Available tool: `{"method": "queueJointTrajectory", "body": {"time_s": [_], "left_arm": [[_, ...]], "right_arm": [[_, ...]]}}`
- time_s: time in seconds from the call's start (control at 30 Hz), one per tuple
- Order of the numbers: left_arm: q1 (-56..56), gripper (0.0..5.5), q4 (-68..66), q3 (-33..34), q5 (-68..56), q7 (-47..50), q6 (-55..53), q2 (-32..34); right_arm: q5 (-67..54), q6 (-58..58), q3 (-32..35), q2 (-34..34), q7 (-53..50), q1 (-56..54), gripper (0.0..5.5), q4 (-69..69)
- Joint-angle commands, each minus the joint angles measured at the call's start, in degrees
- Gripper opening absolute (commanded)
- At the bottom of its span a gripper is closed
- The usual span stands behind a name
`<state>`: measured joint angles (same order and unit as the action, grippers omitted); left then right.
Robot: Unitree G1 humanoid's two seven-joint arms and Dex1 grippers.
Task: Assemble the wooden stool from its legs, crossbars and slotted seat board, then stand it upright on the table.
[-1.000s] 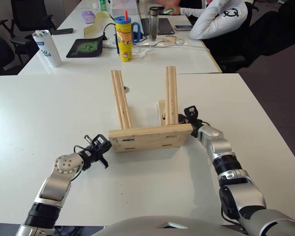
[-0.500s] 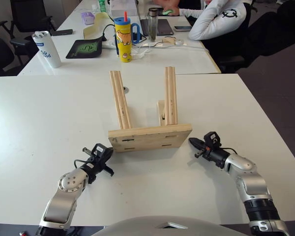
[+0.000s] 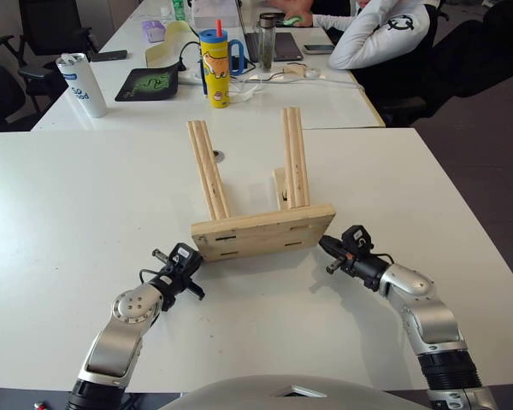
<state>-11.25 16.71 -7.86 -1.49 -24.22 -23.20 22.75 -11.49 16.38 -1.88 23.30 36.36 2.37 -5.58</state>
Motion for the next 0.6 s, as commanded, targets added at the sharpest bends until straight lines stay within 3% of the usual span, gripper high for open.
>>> {"method": "queueJointTrajectory", "body": {"time_s": [0.03,0.6], "left_arm": [[2.39,0.01,3.34,-2.33,-0.89,-2.15,-1.06,-0.30],[6.16,0.01,10.72,-0.88,-2.24,-2.76,-5.35,1.95]], "right_arm": [[-1.13,0.00,-3.25,-1.40,1.15,-2.03,0.00,-6.36],[-2.08,2.05,-3.92,-1.63,0.33,-3.86,0.00,-10.20]]}}
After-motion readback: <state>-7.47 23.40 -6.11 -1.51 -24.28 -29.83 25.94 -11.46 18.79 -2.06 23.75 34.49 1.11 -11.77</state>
